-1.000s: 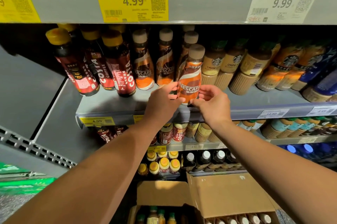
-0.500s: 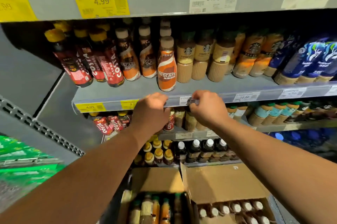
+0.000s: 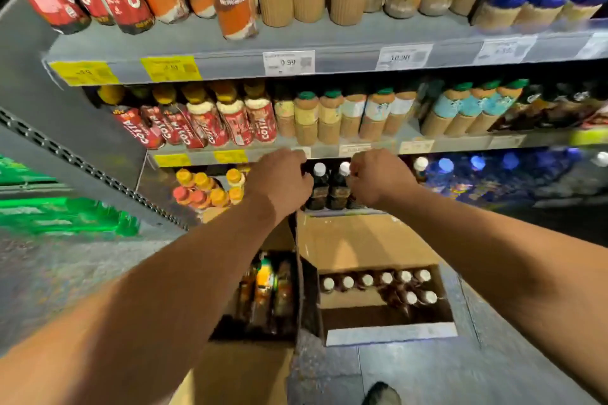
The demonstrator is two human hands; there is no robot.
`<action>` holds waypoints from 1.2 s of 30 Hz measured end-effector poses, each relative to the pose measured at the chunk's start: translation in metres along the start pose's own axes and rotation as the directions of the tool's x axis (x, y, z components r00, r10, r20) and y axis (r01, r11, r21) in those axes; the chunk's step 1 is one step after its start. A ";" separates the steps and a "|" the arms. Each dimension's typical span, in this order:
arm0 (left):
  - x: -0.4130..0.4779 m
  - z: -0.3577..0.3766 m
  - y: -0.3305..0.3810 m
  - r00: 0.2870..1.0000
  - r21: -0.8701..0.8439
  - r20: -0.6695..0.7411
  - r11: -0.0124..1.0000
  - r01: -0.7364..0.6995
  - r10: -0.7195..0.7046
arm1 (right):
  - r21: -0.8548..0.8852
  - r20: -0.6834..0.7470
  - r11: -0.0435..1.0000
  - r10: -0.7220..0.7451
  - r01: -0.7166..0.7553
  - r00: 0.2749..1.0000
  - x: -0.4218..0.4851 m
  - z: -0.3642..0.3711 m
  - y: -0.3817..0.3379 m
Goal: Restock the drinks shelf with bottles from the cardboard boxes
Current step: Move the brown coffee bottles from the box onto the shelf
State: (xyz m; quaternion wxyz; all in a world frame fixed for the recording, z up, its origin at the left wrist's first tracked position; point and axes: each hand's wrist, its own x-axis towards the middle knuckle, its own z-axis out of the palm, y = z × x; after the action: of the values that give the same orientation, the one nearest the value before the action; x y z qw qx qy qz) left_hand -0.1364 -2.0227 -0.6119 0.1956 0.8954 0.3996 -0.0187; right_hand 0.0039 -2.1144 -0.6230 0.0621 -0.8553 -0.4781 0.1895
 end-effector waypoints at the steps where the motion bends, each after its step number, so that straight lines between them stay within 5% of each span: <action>1: -0.003 0.013 -0.001 1.000 -0.001 0.028 1.000 -0.005 0.005 | 0.006 0.005 1.000 0.012 -0.012 1.000 -0.003 0.010 0.005; 20: -0.023 0.256 0.040 0.917 0.042 0.341 0.971 -0.235 0.207 | 0.121 0.212 0.910 0.367 -0.397 0.906 -0.060 0.183 0.152; 36: -0.002 0.484 0.089 0.823 -0.082 0.522 0.974 -0.213 0.224 | -0.079 0.246 0.826 0.559 -0.558 0.792 -0.072 0.347 0.307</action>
State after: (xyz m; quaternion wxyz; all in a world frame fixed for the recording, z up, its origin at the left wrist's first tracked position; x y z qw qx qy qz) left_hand -0.0143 -2.2545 -1.0284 0.3077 0.8934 0.2254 -0.2373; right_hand 0.0810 -2.3655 -1.0116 -0.0602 -0.9261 -0.2086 0.3087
